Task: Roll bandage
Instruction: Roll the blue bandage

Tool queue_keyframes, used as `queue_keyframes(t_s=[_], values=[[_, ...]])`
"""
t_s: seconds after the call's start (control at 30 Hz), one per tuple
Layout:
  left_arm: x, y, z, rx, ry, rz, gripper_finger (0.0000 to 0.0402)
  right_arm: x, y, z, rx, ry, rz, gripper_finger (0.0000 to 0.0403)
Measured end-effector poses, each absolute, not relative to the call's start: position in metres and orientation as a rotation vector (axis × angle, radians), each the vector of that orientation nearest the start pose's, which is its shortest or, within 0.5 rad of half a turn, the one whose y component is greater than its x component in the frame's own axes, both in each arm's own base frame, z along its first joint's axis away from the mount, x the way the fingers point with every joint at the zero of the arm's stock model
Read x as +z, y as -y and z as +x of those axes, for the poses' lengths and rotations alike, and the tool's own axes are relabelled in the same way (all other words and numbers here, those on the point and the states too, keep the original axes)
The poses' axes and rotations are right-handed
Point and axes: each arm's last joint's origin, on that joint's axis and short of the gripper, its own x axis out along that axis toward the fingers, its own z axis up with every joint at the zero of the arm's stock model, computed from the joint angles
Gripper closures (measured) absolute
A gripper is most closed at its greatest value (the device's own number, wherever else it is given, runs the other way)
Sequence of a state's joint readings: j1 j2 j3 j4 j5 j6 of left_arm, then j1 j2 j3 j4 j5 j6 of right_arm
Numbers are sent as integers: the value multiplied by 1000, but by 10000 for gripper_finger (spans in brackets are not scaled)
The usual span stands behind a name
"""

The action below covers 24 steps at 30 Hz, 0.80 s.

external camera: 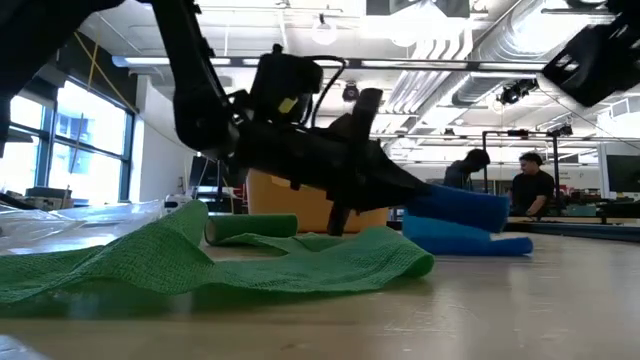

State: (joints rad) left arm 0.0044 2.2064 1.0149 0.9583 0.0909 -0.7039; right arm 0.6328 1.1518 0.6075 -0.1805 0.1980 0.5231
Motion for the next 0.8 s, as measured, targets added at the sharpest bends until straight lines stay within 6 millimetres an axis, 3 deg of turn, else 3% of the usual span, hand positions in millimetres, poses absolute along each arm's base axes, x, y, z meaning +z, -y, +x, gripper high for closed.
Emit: queue_keyframes(t_s=[0.27, 0.5, 0.67, 0.73, 0.8], values=[[84, -3, 419, -1, -235, -706, 396, 160, -101, 233, 85, -819, 42, 208], [83, -3, 417, -5, -237, -680, 396, 117, -86, 252, 55, -946, 19, 224], [86, -7, 412, 8, -247, -654, 396, 101, -89, 257, 50, -978, 54, 318], [87, -8, 410, 11, -250, -625, 396, 101, -95, 256, 71, -965, 51, 373], [91, -8, 409, 12, -239, -592, 396, 107, -102, 255, 101, -923, 52, 390]])
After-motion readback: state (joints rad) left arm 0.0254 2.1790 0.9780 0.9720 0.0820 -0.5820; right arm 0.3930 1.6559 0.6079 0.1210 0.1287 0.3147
